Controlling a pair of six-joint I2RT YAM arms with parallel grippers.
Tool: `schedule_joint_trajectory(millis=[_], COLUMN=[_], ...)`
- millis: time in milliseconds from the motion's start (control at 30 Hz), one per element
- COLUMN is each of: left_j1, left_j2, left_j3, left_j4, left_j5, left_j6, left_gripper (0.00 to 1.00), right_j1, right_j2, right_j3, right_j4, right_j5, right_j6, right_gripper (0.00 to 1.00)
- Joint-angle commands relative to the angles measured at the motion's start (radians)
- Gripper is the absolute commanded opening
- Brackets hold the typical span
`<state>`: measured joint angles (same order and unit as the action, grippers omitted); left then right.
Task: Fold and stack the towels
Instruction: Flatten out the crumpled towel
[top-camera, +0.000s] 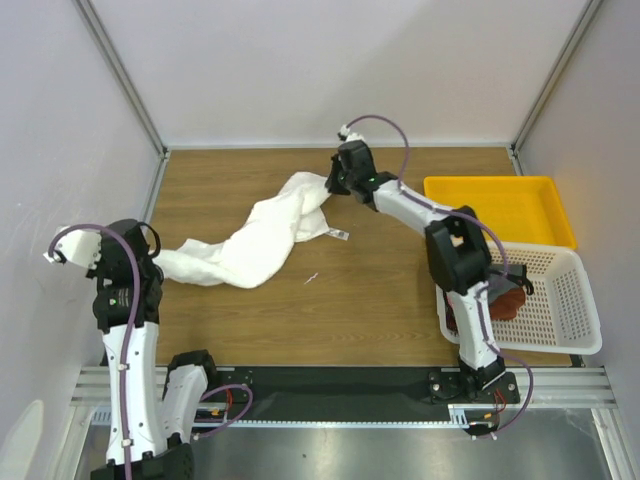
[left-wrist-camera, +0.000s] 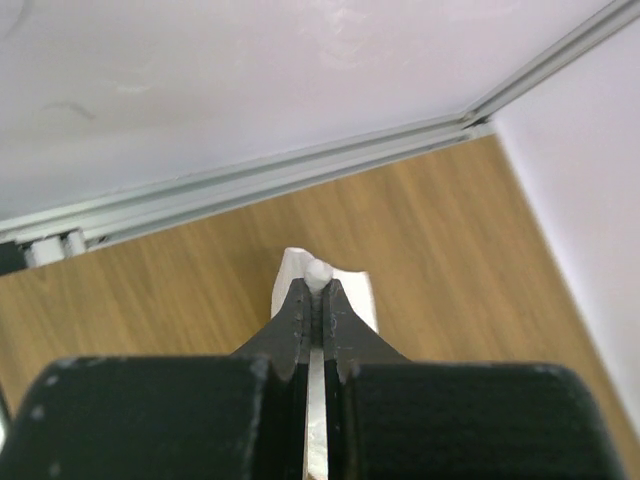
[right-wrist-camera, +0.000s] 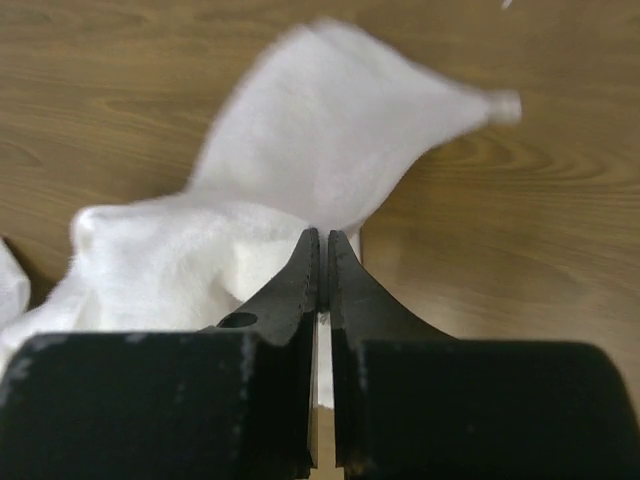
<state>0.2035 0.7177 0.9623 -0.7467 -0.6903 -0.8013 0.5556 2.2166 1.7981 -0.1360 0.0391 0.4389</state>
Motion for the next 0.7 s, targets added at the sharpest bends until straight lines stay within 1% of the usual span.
schedule_joint_trajectory(millis=[0,200,367,400,433,533,667], left_j1=[0.013,0.014,0.013,0.013,0.013,0.013,0.011], left_j2=[-0.003,0.005,-0.007,-0.011,-0.018,-0.023,-0.032], left_j3=[0.096,0.21,0.317,0.329,0.357,0.415,0.47], left_j4=[0.105,0.113,0.057,0.044,0.014,-0.058,-0.141], left_j5=[0.015,0.057,0.086,0.092,0.101,0.117,0.112], left_j6=[0.065,0.105,0.111,0.109,0.106,0.106,0.129], left_gripper=[0.0,0.0,0.0,0.0,0.01,0.0,0.0], right_j1=[-0.006,0.004,0.038,0.044,0.053,0.059,0.082], right_j2=[-0.25,-0.504,-0.687,-0.713,-0.769,-0.862,-0.957], right_j3=[-0.058,-0.204,-0.266,-0.281,-0.289,-0.301,-0.309], right_j4=[0.07,0.041,-0.023,-0.052,-0.069,-0.161,-0.29], right_j5=[0.097,0.179,0.26,0.286,0.291,0.308,0.357], right_j6=[-0.104,-0.169,-0.229,-0.235,-0.245,-0.241,-0.233], right_gripper=[0.0,0.0,0.0,0.0,0.0,0.0,0.0])
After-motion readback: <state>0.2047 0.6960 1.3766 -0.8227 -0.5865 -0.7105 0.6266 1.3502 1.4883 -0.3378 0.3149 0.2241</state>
